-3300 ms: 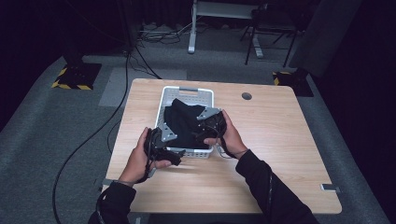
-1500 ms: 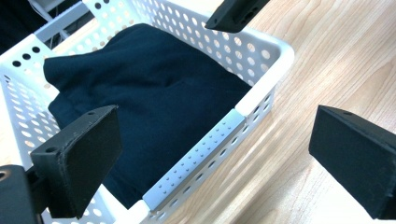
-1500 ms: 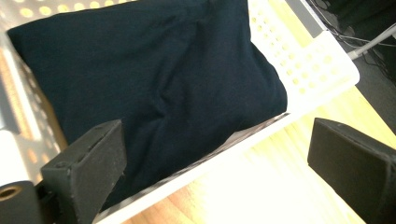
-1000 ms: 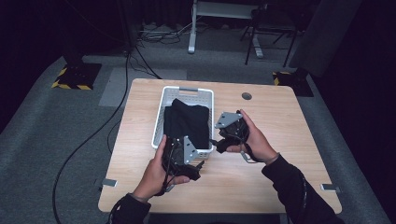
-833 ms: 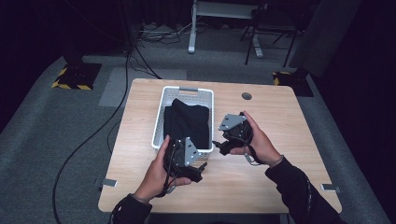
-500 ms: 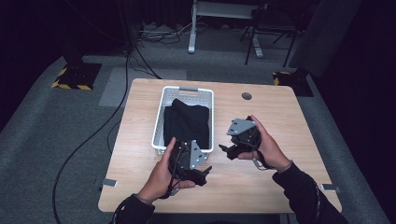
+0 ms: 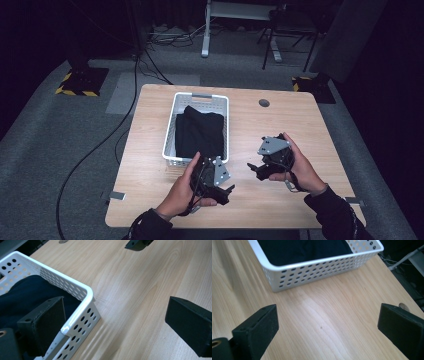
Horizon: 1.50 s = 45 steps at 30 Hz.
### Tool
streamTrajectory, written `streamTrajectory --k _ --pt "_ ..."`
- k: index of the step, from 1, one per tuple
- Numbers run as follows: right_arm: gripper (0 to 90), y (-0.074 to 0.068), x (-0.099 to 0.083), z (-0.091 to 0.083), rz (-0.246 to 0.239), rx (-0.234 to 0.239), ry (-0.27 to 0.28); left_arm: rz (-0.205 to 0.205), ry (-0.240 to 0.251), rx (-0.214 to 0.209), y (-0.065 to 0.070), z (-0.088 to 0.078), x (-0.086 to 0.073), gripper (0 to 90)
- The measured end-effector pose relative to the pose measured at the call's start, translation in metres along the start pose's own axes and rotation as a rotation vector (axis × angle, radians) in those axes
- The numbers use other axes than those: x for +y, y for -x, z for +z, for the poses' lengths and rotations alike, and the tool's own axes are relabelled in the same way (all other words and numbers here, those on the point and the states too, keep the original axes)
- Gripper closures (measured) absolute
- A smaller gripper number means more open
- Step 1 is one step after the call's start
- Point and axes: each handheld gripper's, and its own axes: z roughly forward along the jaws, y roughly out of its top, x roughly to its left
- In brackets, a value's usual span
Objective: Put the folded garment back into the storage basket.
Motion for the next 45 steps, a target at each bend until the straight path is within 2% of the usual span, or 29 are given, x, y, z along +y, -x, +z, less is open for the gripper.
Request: streamTrajectory --k 6,12,19,25,35,40,45 --pt "3.1 -0.002 -0.016 -0.003 -0.003 0.009 -0.016 0.002 -0.016 -0.033 0.006 0.009 -0.003 2.8" --pt "2.8 -0.004 -0.029 -0.005 -0.004 0.002 -0.030 0.017 -0.044 -0.050 0.012 0.018 -0.006 2.9" --pt "2.8 -0.006 -0.047 -0.003 0.010 -0.003 -0.053 0.033 -0.053 -0.067 0.016 0.026 -0.010 3.2" --pt "2.7 -0.008 -0.064 0.002 0.006 -0.012 -0.076 0.016 -0.074 -0.074 0.016 0.034 -0.014 3.3" --pt "2.8 -0.009 -0.096 0.004 0.045 -0.032 -0.101 0.026 -0.116 -0.090 0.017 0.046 -0.024 3.5" --pt "2.7 -0.009 -0.110 0.001 0.068 -0.018 -0.098 0.026 -0.129 -0.101 0.017 0.049 -0.028 3.7" --pt "2.7 -0.007 -0.124 -0.003 0.108 -0.011 -0.095 0.010 -0.117 -0.134 0.017 0.052 -0.033 4.0"
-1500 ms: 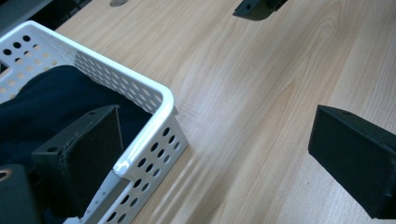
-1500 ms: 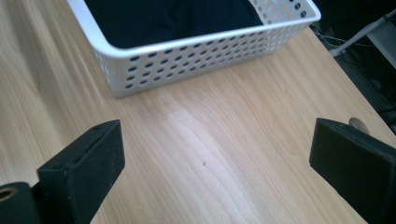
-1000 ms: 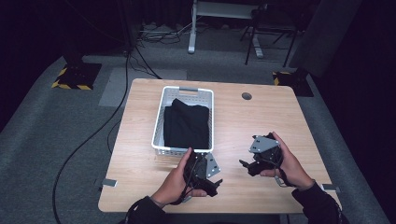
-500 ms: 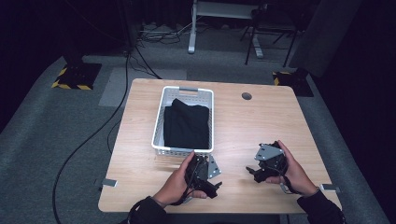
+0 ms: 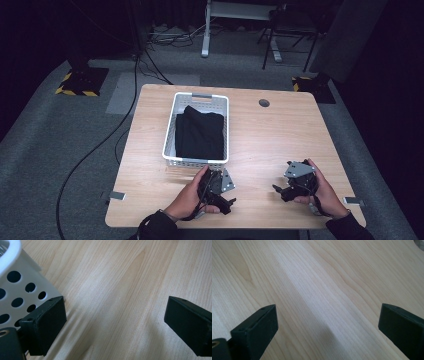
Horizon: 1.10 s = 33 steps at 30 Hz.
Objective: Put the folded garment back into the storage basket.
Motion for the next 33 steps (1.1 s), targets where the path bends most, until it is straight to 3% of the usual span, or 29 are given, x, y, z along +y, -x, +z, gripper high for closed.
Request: streamTrajectory --k 11,21,29,33 --pt "2.2 0.003 -0.029 -0.006 0.075 0.050 0.027 -0.024 -0.010 0.003 -0.004 0.001 -0.009 4.3" --pt "1.2 0.004 -0.054 -0.011 0.151 0.074 0.044 -0.032 -0.036 -0.022 -0.004 0.007 -0.017 3.9" --pt "0.4 0.011 -0.077 -0.015 0.261 0.122 0.093 -0.120 0.000 -0.089 -0.009 0.010 -0.026 3.6" --pt "0.4 0.015 -0.084 -0.017 0.303 0.117 0.091 -0.118 0.003 -0.091 -0.009 0.009 -0.028 2.9"
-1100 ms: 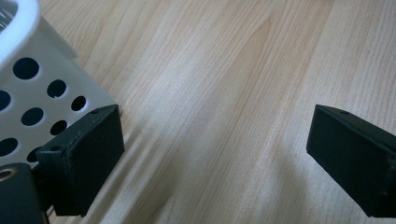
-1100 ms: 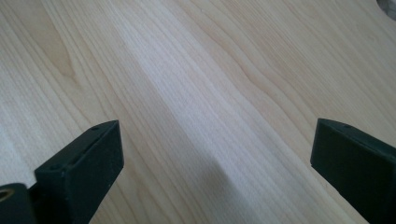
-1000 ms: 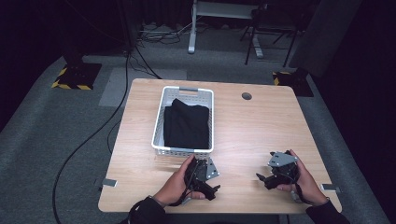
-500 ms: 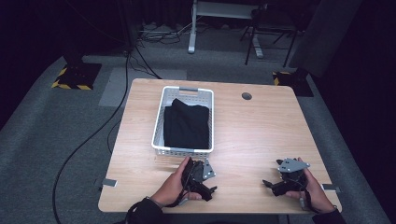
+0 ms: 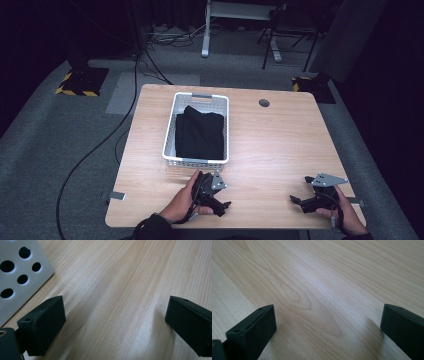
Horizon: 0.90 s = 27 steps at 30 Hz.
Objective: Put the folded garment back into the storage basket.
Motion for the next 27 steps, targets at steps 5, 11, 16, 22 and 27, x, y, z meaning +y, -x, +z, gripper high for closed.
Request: streamTrajectory --k 5,11,16,22,27 --pt "0.5 0.0062 -0.0060 -0.0053 0.028 0.004 -0.007 0.008 0.000 -0.007 -0.0020 -0.0003 -0.0006 2.2" --pt "0.5 0.0084 -0.0081 -0.0074 0.030 0.004 -0.008 0.010 -0.001 -0.007 -0.0023 -0.0002 -0.0006 1.8" --pt "0.5 0.0091 -0.0085 -0.0077 0.027 0.006 -0.007 0.007 0.000 -0.008 -0.0022 0.0000 -0.0006 1.6" --pt "0.5 0.0091 -0.0085 -0.0077 0.026 0.006 -0.007 0.008 0.000 -0.007 -0.0021 0.0000 -0.0006 1.6" --pt "0.5 0.0090 -0.0085 -0.0076 0.029 0.005 -0.007 0.007 0.000 -0.007 -0.0020 0.0000 -0.0007 1.5"
